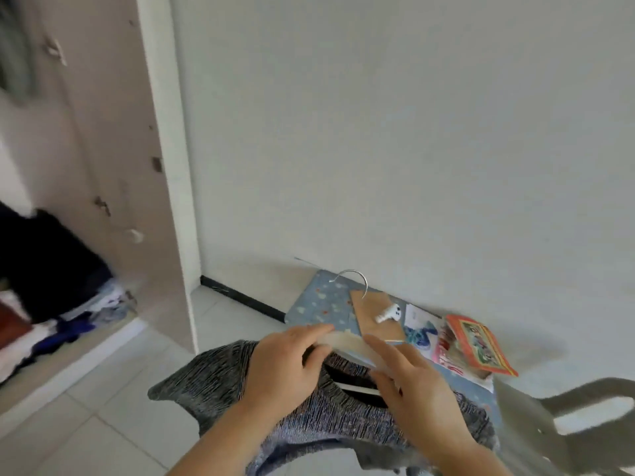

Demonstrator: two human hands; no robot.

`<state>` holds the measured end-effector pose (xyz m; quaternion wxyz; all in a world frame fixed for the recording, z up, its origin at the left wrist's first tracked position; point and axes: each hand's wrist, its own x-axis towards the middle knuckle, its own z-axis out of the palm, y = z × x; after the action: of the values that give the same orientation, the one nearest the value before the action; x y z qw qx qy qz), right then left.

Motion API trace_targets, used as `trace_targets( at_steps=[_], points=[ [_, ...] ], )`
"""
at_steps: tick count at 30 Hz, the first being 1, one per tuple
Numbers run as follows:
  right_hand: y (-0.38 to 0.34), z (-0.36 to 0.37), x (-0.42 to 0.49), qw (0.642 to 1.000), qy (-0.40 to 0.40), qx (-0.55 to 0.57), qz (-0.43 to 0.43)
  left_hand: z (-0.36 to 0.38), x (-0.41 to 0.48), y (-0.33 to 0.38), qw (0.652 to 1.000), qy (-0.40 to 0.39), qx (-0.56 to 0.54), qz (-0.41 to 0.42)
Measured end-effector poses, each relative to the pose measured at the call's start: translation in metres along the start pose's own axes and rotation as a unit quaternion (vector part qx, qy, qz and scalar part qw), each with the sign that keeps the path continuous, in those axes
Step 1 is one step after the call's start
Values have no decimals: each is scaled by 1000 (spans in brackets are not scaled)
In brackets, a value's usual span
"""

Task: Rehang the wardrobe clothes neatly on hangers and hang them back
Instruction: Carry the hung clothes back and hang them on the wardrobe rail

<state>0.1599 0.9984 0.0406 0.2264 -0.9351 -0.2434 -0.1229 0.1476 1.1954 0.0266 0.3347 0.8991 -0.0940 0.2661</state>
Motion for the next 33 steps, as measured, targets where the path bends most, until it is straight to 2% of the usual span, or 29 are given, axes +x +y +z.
trace_targets(
  at_steps=[3, 6, 12, 16, 24, 33],
  points=[
    [-33, 26, 61, 993, 23, 29, -113, -39, 14, -48, 996, 58, 37, -60],
    [-65, 49, 124, 976, 68, 33, -205, -77, 31, -89, 987, 105, 89, -86],
    [-125, 79, 236, 945, 59, 71, -314, -146, 63, -152, 958, 178, 194, -115],
    [-158, 103, 297, 931, 23, 91, -354, -179, 84, -187, 932, 205, 267, -131],
    [-242, 159, 412, 903, -5, 63, -424, -254, 130, -286, 901, 252, 301, -182],
    [-378, 222, 534, 903, 69, 92, -413, -370, 194, -423, 885, 323, 286, -177]
  ],
)
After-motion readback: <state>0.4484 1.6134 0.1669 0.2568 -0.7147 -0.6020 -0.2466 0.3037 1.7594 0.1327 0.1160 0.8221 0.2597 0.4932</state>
